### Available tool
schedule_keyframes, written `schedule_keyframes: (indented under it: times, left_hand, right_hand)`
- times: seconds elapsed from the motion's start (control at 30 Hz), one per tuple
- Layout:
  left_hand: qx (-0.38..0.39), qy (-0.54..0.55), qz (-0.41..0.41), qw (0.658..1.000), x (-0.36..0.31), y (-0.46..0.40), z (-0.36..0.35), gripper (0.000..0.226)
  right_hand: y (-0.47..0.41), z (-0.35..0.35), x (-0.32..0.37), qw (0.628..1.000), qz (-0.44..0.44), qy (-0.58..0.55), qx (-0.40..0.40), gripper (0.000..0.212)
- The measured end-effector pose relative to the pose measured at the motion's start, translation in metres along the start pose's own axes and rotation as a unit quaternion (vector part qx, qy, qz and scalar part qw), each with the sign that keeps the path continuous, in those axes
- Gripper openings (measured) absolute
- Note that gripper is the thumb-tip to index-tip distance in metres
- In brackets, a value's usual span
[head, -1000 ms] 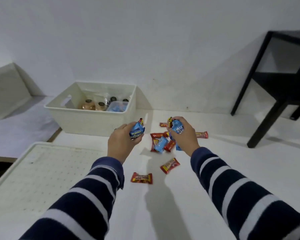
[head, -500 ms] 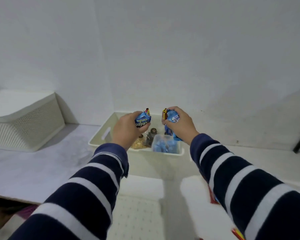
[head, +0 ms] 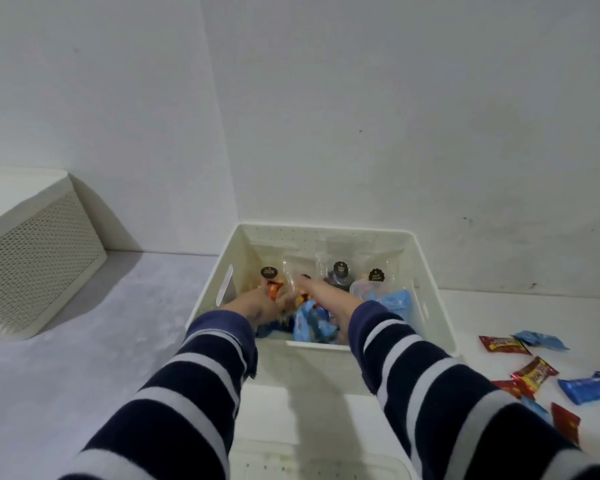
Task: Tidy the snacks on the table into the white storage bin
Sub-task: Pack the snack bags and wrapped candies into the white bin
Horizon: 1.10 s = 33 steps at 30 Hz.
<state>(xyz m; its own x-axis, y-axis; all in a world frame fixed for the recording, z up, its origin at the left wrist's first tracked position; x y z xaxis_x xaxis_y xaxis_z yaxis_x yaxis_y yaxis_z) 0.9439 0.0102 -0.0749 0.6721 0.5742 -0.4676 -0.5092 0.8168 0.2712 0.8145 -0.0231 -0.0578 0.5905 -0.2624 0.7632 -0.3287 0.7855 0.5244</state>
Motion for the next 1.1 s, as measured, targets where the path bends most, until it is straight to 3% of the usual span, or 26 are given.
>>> schedule_keyframes:
  times: [0.1, 0.27, 0.4, 0.5, 0.8, 0.97, 1.1]
  left_hand:
    - [0.004, -0.028, 0.007, 1.000, 0.004, -0.008, -0.003, 0.076]
    - [-0.006, -0.066, -0.022, 0.998, -0.008, -0.002, 0.003, 0.059]
    - [-0.031, -0.107, -0.081, 0.990, -0.049, 0.015, 0.011, 0.051]
    - [-0.054, -0.126, -0.149, 0.979, -0.097, 0.032, 0.012, 0.043]
    - [-0.068, -0.086, -0.300, 0.948, -0.261, 0.071, -0.058, 0.043]
    - [-0.037, -0.067, -0.335, 0.939, -0.331, 0.084, -0.125, 0.041]
    - [0.005, -0.078, -0.317, 0.945, -0.352, 0.075, -0.197, 0.040]
  right_hand:
    - [-0.001, 0.004, -0.003, 1.000, -0.022, 0.006, 0.003, 0.070]
    - [0.007, 0.024, 0.009, 0.976, 0.062, 0.200, -0.062, 0.052]
    - [0.026, 0.057, 0.019, 0.963, 0.131, 0.213, -0.098, 0.038]
    - [0.036, 0.098, 0.016, 0.934, 0.167, 0.277, -0.153, 0.038]
    - [0.052, 0.259, -0.069, 0.907, 0.102, 0.318, -0.256, 0.043]
    - [0.037, 0.326, -0.139, 0.910, 0.059, 0.328, -0.245, 0.042]
    - [0.008, 0.359, -0.199, 0.918, 0.044, 0.334, -0.210, 0.040]
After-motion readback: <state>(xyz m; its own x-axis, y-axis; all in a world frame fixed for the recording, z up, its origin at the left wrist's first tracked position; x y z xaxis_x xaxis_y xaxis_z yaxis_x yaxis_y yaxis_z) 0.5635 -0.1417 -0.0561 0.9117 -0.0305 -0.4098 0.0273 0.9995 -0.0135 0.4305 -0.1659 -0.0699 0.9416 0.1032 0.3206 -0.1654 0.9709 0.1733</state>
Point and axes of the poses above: each hand's wrist, its own y-axis away from the middle knuckle, its own z-axis out of the back of the hand, x = y × z, the point moved 8 cm from there along -y, towards the middle knuckle, and after that the axes turned 14 degrees about -x, right-handed, at the moved point
